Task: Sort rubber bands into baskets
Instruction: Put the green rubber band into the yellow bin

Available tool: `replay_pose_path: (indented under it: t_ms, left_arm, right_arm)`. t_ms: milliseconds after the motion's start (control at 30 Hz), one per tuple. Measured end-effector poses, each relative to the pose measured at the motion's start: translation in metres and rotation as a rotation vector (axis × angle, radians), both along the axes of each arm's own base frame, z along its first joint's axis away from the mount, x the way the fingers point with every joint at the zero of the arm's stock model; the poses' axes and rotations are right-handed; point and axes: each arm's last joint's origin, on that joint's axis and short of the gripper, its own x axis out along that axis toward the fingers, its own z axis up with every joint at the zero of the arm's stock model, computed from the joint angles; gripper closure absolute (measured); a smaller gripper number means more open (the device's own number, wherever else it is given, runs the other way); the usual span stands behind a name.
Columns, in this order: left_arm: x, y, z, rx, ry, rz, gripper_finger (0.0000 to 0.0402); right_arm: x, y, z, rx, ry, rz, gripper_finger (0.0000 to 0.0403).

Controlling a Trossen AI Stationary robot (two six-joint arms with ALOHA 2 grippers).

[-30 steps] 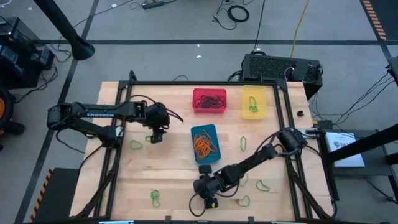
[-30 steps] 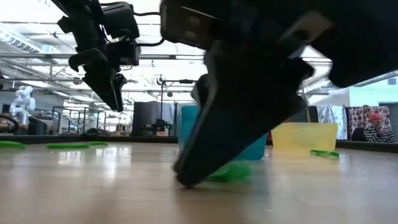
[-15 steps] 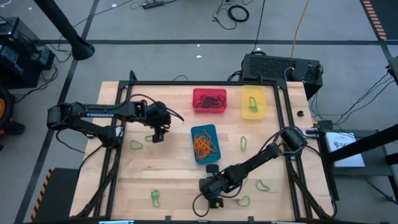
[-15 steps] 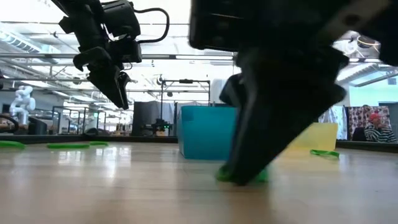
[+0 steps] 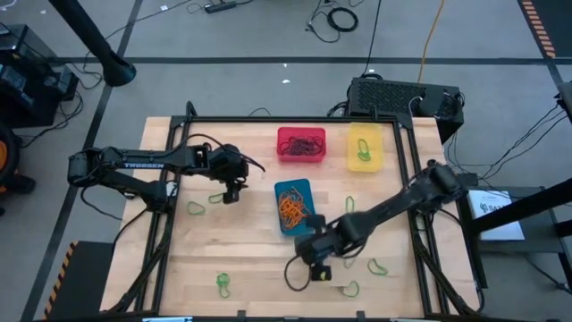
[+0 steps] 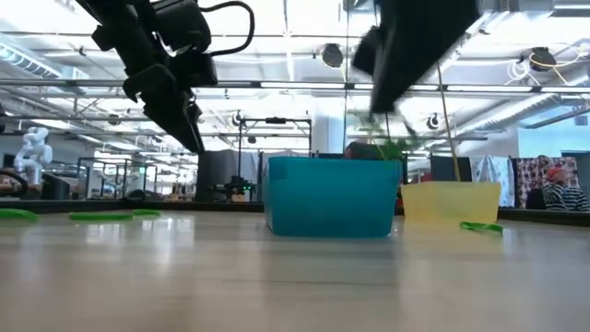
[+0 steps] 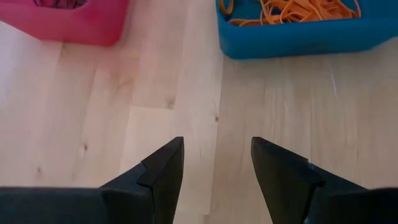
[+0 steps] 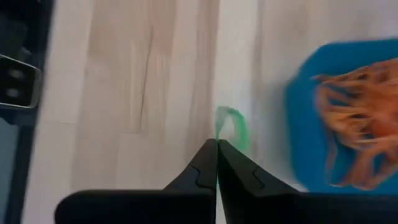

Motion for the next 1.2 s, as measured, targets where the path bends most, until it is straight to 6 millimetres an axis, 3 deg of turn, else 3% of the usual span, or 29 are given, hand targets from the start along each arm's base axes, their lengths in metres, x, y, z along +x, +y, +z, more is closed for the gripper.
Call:
replay_pose_path:
  t_ms: [300,567,700,967,1200]
  left_arm:
    - [0.002,0.001,0.002,0.006,-0.027,0.001,0.0206]
    - [0.002,0.001,0.001,0.004,-0.024,0.003,0.0206]
    - [0.000,0.002,0.000,-0.020,-0.004,0.046,0.0206]
    - [-0.014,0.011,-0.007,-0.048,0.131,0.132,0.0206]
    - [-0.027,0.024,-0.010,-0.050,0.225,0.261,0.0206]
  right_arm:
    - [-0.037,-0.044,0.077,0.019,-0.084,-0.054,0.0402]
    - [-0.066,-0.106,0.110,-0.040,-0.051,-0.140,0.0403]
    - [-0.074,-0.152,0.110,-0.103,0.040,-0.228,0.0403]
    - [-0.101,-0.254,0.101,-0.245,0.235,-0.593,0.0402]
    - [-0.144,-0.321,0.062,-0.172,0.375,-0.792,0.0402]
